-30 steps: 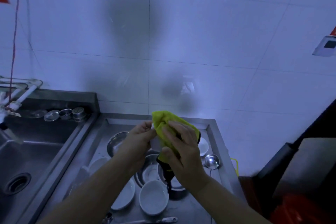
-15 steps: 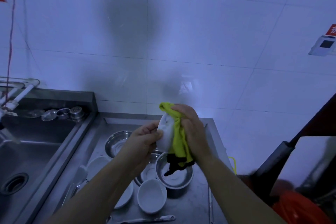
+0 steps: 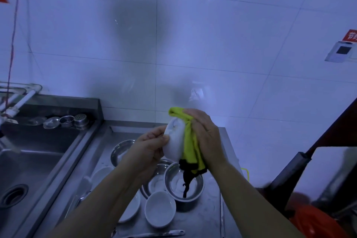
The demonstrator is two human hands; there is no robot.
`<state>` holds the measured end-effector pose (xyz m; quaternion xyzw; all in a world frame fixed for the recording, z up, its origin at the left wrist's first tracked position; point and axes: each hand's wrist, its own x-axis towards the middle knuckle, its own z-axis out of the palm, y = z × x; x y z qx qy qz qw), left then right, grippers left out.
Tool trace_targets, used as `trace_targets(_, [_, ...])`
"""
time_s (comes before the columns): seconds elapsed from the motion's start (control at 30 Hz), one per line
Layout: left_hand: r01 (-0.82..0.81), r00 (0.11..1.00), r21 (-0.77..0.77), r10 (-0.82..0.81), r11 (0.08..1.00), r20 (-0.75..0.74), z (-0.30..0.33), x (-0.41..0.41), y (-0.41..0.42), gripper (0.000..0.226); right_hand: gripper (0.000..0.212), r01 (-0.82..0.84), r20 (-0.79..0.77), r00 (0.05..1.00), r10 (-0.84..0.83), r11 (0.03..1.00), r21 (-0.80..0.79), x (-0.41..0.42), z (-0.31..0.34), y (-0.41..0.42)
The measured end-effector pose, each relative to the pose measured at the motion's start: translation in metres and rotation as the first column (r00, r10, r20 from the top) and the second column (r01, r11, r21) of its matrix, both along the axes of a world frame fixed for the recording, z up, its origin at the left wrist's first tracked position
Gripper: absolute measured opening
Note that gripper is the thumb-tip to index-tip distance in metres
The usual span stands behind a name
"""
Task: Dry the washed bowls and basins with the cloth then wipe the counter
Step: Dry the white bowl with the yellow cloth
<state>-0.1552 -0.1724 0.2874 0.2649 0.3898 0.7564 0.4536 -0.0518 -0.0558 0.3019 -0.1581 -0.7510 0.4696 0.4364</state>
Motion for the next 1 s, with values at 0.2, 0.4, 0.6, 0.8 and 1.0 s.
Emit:
trace_targets(0.2, [-0.049, 0.978, 0.041, 0.039, 0.998, 0.205, -0.005, -0.011, -0.002, 0.028, 0.041, 0.198, 0.076, 0.977, -0.2, 0.98, 0.028, 0.019, -0.002, 0.014])
trace_targets(0.4, [-0.086, 0.964, 0.005, 0.083, 0.996, 0.252, -0.004, -0.014, 0.002, 0.024, 0.038, 0.12, 0.094, 0.974, -0.207, 0.818, 0.562, 0.015, -0.012, -0.008])
trace_targets(0.6, [-0.091, 0.96, -0.013, 0.091, 0.996, 0.265, 0.005, -0.021, 0.0, 0.056, 0.031, 0.006, 0.126, 0.984, -0.129, 0.722, 0.692, 0.03, -0.011, -0.006])
trace_targets(0.8, [-0.03, 0.966, -0.009, 0.031, 1.0, 0.255, 0.009, -0.017, 0.002, 0.029, 0.027, 0.113, 0.062, 0.972, -0.229, 0.679, 0.725, 0.031, 0.005, 0.008])
trace_targets(1.0, [-0.054, 0.969, 0.008, 0.051, 0.999, 0.242, 0.013, -0.014, 0.005, 0.017, 0.034, 0.093, 0.035, 0.989, -0.142, 0.794, 0.601, 0.022, 0.013, -0.005])
